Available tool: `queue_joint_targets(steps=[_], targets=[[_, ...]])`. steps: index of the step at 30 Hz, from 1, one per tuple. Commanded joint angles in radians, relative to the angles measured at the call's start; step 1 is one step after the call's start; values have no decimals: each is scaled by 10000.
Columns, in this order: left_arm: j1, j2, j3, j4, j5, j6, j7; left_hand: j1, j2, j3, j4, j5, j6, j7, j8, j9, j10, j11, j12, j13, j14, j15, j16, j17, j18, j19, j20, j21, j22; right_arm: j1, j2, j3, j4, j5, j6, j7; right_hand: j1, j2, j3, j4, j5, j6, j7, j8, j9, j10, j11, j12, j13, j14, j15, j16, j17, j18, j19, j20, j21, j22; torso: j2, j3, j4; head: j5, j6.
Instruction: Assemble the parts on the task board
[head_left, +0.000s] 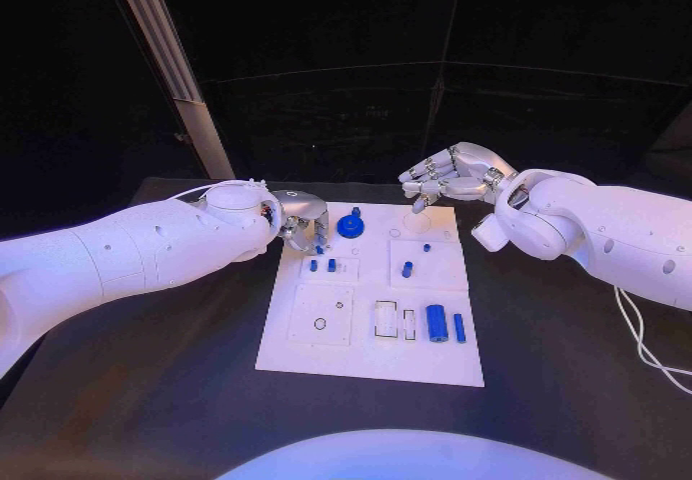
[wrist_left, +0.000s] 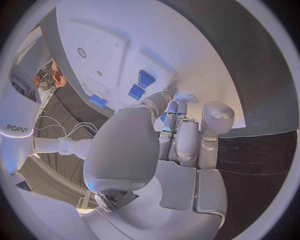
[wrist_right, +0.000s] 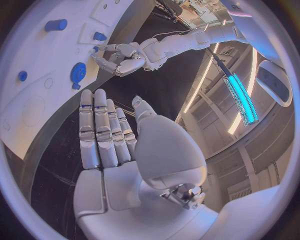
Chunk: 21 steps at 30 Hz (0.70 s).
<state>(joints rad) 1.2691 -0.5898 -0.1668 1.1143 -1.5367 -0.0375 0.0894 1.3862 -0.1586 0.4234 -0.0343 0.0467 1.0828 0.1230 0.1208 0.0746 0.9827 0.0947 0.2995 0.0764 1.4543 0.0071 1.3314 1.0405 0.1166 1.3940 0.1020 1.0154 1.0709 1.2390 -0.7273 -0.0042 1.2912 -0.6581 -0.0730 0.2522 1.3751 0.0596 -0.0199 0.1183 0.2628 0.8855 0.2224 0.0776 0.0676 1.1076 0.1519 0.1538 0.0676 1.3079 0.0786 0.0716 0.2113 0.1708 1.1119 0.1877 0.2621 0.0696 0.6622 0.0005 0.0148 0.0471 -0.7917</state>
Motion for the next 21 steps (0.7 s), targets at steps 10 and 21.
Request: queue_joint_targets(steps=[10,21], targets=[[-59,68,-231,13,-519,617,-181,74,150,-71,29,12,154,-16,50,-1,115,-77,137,43,-53,-65,26,38,46,-42,-24,30,45,18,-1,5,20,9,75,74,-60,62,42,45,59,-47,30,66,2,-89,-7,48,-6,-12,70,-40,-17,127,51,33,-36,-12,11,-2,2,-3,-32],[-81,111,-355,73,-898,561,-280,33,115,-127,40,9,120,4,18,-17,103,-74,151,46,-58,-68,27,25,48,-46,-30,10,32,18,-5,5,28,9,70,67,-60,62,42,45,59,-47,30,66,2,-89,-7,48,-6,-12,70,-40,-17,127,51,33,-36,-12,-1,0,7,-14,-78]])
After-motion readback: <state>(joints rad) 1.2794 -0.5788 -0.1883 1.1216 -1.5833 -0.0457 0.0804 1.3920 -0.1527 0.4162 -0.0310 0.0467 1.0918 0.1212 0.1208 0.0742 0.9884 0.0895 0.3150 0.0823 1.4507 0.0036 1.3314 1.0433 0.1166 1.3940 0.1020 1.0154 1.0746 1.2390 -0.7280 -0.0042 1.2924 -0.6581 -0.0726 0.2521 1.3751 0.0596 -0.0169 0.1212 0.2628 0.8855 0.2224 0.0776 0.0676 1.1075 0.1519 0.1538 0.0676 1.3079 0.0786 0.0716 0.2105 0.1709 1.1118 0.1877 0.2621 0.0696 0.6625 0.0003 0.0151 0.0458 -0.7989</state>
